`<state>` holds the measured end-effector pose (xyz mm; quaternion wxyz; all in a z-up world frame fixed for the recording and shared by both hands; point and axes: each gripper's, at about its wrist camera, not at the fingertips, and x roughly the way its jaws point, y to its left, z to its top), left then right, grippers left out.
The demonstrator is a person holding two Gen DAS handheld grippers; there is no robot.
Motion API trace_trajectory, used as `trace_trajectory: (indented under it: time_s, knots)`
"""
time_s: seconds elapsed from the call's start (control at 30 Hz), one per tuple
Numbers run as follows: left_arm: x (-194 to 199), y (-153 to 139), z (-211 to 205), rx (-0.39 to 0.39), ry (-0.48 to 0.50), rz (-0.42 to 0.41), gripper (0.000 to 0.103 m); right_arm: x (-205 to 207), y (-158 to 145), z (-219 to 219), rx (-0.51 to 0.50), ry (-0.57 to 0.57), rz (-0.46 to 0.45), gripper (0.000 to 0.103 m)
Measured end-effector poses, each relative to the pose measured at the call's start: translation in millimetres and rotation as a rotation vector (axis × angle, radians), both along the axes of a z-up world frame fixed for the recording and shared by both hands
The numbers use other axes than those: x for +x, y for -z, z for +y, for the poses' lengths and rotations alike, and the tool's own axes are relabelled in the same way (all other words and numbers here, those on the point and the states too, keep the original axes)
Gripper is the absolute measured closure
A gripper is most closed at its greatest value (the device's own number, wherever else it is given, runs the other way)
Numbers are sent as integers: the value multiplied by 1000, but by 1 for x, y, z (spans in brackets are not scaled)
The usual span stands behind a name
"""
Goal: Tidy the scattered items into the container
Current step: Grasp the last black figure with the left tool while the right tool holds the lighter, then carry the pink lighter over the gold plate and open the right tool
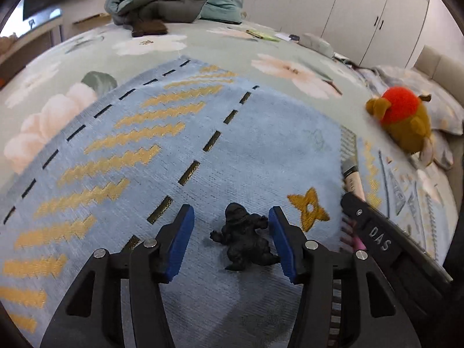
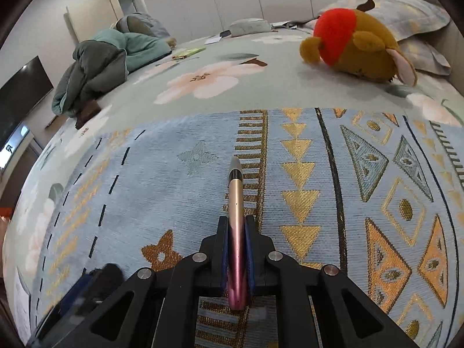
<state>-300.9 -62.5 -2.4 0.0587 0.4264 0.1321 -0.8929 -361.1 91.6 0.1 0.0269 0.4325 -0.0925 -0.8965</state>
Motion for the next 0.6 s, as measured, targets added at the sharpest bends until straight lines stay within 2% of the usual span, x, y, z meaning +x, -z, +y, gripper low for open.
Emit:
trace_trajectory:
  time_s: [0.07,0.13,0.17,0.27,0.33,0.4,0.47,0.6]
  knots:
    - [2,-4,-7,32,-26,-10,70,2,-1,1,-10,5,3,93]
    - [6,-10,-16,71,-11,-38,75,9,-3,6,-57,26,-9,93]
    - [11,-15,-20,81,2,-48,77,16,-5,12,-120,28,-17,93]
    - [39,-32,-27,112,54,-36,77,47,-8,34,-340,36,-39,93]
    - [60,-47,-26,133,95,-20,77,80,-16,45,-454,36,-12,93]
    - [87,-62,-27,189,137,-20,77,112,-28,53,-542,29,21,93]
    - [117,-82,-26,234,175,-10,77,144,-44,60,-601,15,60,93]
    - [156,-124,-11,206,239,69,77,215,-84,84,-651,6,140,93]
